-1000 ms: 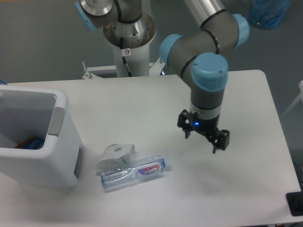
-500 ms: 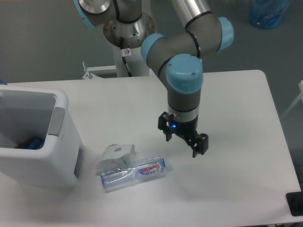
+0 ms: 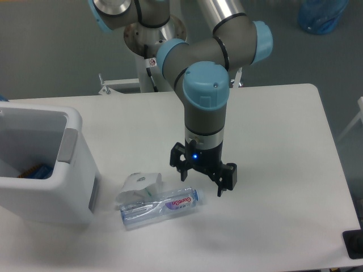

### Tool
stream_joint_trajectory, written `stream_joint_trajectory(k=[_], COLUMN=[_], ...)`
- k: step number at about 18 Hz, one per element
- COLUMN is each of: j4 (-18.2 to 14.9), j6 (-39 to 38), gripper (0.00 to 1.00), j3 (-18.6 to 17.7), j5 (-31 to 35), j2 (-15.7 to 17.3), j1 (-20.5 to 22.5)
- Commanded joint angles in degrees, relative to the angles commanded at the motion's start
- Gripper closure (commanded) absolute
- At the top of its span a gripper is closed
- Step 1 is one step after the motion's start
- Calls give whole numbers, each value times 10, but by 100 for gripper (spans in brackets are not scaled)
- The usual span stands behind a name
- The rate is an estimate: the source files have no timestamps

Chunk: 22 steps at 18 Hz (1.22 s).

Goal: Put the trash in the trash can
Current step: 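Move the gripper over the clear water bottle and lower it, then close the gripper on the water bottle's cap end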

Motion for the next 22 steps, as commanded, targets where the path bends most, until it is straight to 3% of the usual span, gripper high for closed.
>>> stream_joint_trajectory(k=[2, 5, 9, 15, 20, 22], j4=[0, 9, 65, 68, 69, 62], j6=[-68, -80, -79, -46, -22, -9], gripper=[0, 0, 0, 0, 0, 0], j3=[-1, -8, -30, -52, -36, -32], j5=[-20, -36, -40, 0, 52, 54], j2=[0, -1, -12, -34, -84, -85], j1=[-1, -1, -22, -46, -87, -99])
